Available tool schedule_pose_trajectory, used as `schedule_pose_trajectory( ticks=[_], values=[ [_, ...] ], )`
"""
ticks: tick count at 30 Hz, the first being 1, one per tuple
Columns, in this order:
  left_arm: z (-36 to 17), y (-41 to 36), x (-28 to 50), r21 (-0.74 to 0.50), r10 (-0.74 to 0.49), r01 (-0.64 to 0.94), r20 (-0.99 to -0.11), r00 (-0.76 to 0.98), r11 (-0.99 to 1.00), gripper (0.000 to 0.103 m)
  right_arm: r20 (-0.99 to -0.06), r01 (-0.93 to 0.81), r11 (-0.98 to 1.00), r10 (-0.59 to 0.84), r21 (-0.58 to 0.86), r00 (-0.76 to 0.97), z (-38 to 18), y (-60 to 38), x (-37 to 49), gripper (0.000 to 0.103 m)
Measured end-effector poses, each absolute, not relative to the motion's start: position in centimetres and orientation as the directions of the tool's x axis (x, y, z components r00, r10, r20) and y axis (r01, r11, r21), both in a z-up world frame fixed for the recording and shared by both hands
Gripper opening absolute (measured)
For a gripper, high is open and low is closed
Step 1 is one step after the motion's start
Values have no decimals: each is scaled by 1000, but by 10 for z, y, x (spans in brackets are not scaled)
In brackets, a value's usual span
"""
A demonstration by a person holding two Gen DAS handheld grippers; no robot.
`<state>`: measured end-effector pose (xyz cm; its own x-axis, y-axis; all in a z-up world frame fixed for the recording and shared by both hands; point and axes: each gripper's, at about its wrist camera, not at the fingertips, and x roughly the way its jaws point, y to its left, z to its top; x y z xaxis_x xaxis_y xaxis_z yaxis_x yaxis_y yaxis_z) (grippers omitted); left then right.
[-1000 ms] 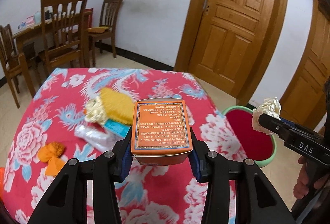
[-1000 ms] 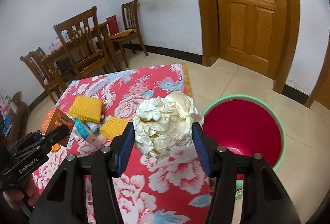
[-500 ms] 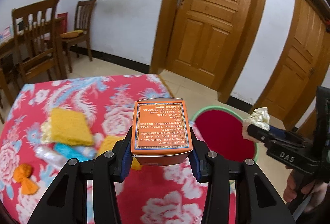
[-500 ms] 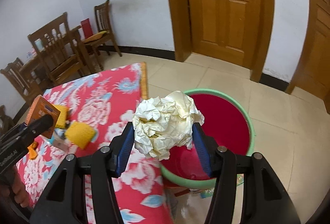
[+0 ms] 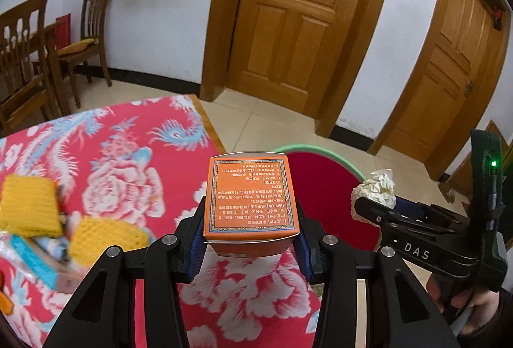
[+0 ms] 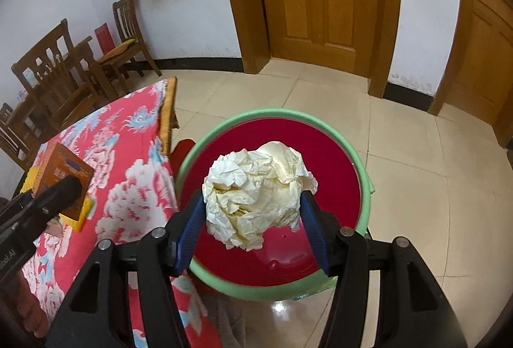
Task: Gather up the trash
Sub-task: 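Carry both items over the red bucket and open both tools to drop them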
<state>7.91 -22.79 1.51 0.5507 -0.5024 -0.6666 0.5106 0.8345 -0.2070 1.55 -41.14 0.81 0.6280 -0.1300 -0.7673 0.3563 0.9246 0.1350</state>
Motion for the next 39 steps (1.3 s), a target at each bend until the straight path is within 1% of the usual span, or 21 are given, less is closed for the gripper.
schedule_pose_trajectory(
  ticks=[7, 14, 18, 20, 22, 23, 31, 39],
  values=[
    [-1, -251, 87, -212, -505, 525, -693, 514, 824, 47, -776, 378, 916, -138, 137, 615, 0, -426, 18, 67],
    [-12, -268, 91, -203, -506, 546, -710, 489, 813, 47, -772, 404, 899, -133, 169, 621, -3, -439, 14, 67],
    [-13, -279, 89, -217, -537, 581, -706, 461, 784, 48, -761, 415, 892, -144, 177, 633, 2, -444, 9, 67],
    [-13, -286, 87, -215, -546, 599, -707, 449, 771, 51, -754, 423, 887, -150, 182, 640, 6, -445, 5, 67],
    [-12, -291, 84, -207, -548, 609, -705, 449, 765, 63, -748, 431, 882, -156, 188, 645, 8, -448, 1, 67],
    [-12, -292, 83, -203, -549, 612, -702, 453, 764, 64, -746, 437, 879, -159, 192, 647, 9, -449, 0, 67],
    [-8, -286, 77, -205, -540, 596, -704, 462, 777, 65, -728, 452, 868, -171, 208, 664, 17, -452, -13, 67],
    [3, -258, 75, -215, -517, 545, -698, 495, 811, 65, -720, 422, 880, -148, 216, 678, 22, -437, -16, 67]
  ],
)
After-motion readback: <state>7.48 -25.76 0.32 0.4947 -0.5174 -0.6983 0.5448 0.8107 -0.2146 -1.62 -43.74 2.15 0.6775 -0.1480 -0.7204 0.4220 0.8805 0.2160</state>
